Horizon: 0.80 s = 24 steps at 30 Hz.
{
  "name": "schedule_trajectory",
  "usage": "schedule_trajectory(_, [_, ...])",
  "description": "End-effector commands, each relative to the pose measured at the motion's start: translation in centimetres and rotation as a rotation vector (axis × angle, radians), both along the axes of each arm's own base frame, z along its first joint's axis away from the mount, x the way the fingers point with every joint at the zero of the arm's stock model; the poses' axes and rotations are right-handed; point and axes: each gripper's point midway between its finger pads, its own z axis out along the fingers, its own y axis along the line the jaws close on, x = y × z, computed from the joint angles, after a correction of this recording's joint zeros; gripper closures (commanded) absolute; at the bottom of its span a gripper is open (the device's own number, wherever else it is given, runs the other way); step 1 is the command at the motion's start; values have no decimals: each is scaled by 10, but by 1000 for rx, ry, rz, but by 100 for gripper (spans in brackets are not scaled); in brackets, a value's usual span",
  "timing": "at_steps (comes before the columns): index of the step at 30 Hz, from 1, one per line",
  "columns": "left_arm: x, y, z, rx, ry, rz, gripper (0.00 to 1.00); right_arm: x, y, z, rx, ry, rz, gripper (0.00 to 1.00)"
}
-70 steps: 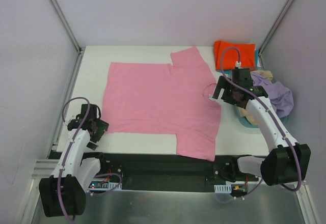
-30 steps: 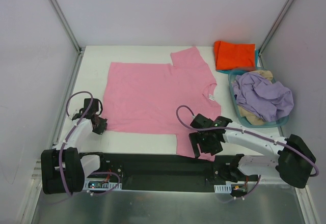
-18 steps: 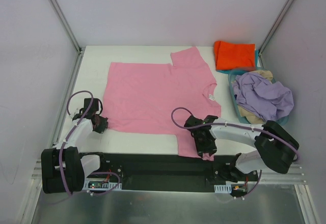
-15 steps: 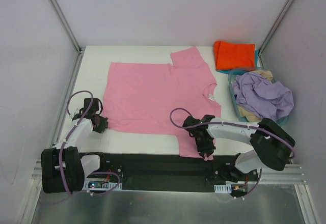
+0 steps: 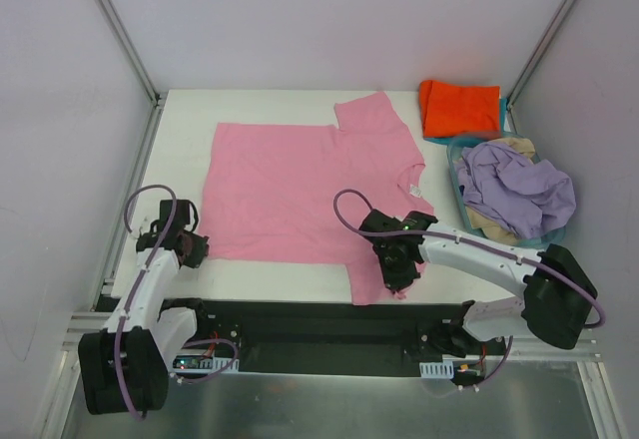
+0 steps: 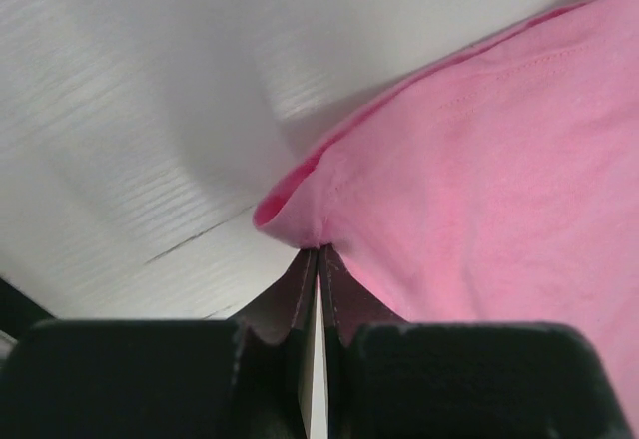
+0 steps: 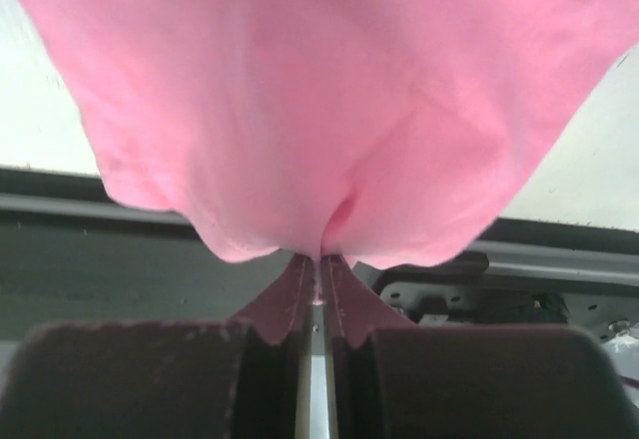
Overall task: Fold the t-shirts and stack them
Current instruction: Fold the tshirt
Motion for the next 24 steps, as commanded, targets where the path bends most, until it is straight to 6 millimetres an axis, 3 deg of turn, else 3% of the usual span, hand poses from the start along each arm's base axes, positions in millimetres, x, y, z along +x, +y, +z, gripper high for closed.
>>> schedule_trajectory(1, [-27, 8, 6, 43, 57, 33, 100, -33, -7, 11, 16, 159, 49, 99])
schedule_trajectory(6, [-52, 11, 4, 65, 135, 46, 100, -60, -5, 15, 101, 262, 58, 99])
schedule_trajectory(11, [-58, 11, 14, 67, 137, 34, 100, -73, -1, 23, 171, 314, 66, 99])
schedule_trajectory(14, [-49, 9, 25, 57, 78, 31, 100, -53, 2, 30, 202, 283, 64, 99])
schedule_trajectory(17, [-29, 6, 41, 42, 8, 6, 100, -14, 5, 44, 251, 209, 36, 99])
schedule_trajectory(20, [-1, 0, 54, 12, -63, -33, 100, 25, 10, 69, 322, 137, 4, 99])
schedule_trajectory(24, [39, -7, 70, -30, -131, -57, 100, 65, 3, 83, 359, 101, -43, 99])
